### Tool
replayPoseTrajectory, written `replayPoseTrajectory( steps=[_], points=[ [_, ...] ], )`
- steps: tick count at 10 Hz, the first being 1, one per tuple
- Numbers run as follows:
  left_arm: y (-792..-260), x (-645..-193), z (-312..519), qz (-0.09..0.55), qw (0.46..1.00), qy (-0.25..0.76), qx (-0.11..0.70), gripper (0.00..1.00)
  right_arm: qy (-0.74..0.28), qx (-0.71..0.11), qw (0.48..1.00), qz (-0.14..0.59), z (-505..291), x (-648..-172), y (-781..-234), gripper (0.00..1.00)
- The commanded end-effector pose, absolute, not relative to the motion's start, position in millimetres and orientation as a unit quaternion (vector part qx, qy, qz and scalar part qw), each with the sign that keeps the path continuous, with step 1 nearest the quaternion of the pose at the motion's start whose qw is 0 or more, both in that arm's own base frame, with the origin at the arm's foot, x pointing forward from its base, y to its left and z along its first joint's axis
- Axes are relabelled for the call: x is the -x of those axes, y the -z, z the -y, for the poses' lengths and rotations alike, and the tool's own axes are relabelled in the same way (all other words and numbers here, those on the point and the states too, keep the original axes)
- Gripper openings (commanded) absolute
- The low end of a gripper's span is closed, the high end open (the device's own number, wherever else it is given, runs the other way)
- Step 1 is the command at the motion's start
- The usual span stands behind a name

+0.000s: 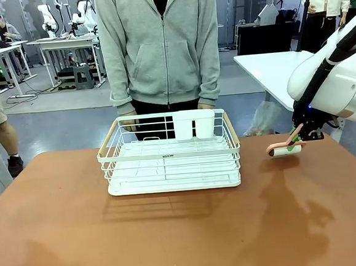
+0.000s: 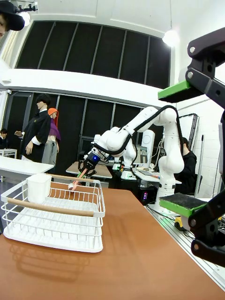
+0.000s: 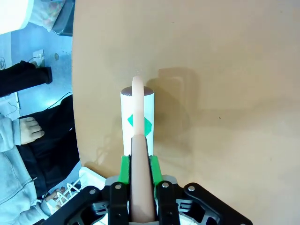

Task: Clean the table.
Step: Place the Lint Roller down when the Dish drying rack is positioned in the middle of the table.

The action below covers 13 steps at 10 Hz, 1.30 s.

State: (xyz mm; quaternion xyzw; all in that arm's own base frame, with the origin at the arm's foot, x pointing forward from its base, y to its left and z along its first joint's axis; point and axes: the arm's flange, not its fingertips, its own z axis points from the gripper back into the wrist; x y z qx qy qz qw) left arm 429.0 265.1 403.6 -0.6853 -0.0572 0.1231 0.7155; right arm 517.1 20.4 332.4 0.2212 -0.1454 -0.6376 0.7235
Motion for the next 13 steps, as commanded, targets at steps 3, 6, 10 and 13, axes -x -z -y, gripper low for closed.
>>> replayPoseTrajectory(
  steps=[3, 6, 10, 13],
  points=[
    [-405, -424, -266, 0.056, 0.718, -0.117, 0.684, 1.0, 0.646, -0.231, 0.712, 0.151, -22, -518, -321, 0.21],
    [-405, -424, -266, 0.056, 0.718, -0.117, 0.684, 1.0, 0.643, -0.219, 0.718, 0.153, -26, -512, -325, 0.72],
    [-405, -424, -266, 0.056, 0.718, -0.117, 0.684, 1.0, 0.645, -0.183, 0.731, 0.126, -33, -487, -338, 1.0],
    [-405, -424, -266, 0.056, 0.718, -0.117, 0.684, 1.0, 0.645, -0.161, 0.737, 0.122, -37, -470, -360, 1.0]
  ],
)
